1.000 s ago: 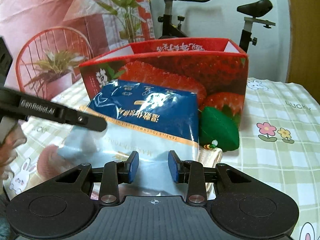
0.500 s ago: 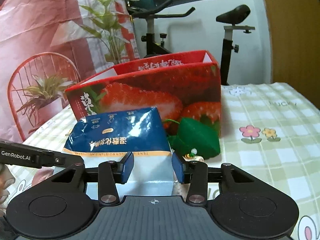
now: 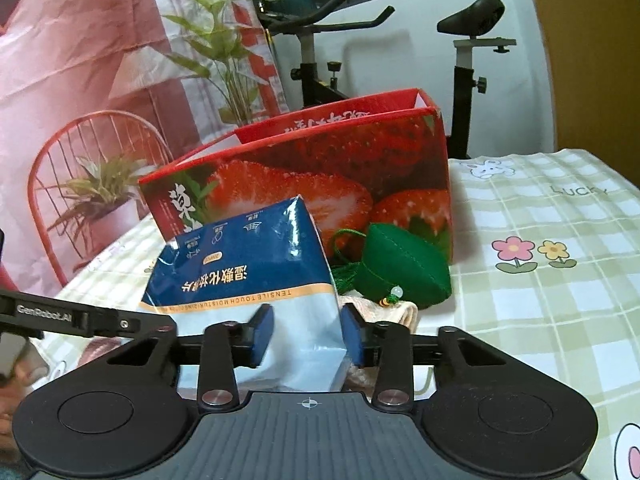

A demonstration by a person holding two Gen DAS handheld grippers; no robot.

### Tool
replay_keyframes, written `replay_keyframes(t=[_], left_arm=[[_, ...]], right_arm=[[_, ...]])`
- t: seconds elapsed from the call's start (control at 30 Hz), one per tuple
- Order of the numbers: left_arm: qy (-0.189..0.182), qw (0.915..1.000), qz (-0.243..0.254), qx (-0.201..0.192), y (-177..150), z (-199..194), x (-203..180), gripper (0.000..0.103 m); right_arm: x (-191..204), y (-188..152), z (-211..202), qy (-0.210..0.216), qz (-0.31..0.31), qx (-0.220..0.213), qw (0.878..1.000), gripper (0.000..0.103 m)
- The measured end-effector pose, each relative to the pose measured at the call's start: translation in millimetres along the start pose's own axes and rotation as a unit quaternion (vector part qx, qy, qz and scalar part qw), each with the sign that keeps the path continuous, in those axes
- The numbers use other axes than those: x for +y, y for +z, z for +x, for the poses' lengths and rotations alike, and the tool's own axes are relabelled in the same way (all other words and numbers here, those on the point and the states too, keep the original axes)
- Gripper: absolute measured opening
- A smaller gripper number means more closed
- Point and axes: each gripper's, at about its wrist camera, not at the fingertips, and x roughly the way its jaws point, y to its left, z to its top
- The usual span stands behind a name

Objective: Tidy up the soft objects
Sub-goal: 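Close both grippers on the blue cotton-pad packet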

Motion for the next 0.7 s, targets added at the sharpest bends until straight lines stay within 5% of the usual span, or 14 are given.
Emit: replay_keyframes(t=[0.7], left_arm=[[-0.002,0.9997,-0.023,0.01,0.4,7.5,4.2,0.034]], right_arm=[[-9.2,-0.7,7.9,0.02,0.011,-0.004,1.0,0.025]])
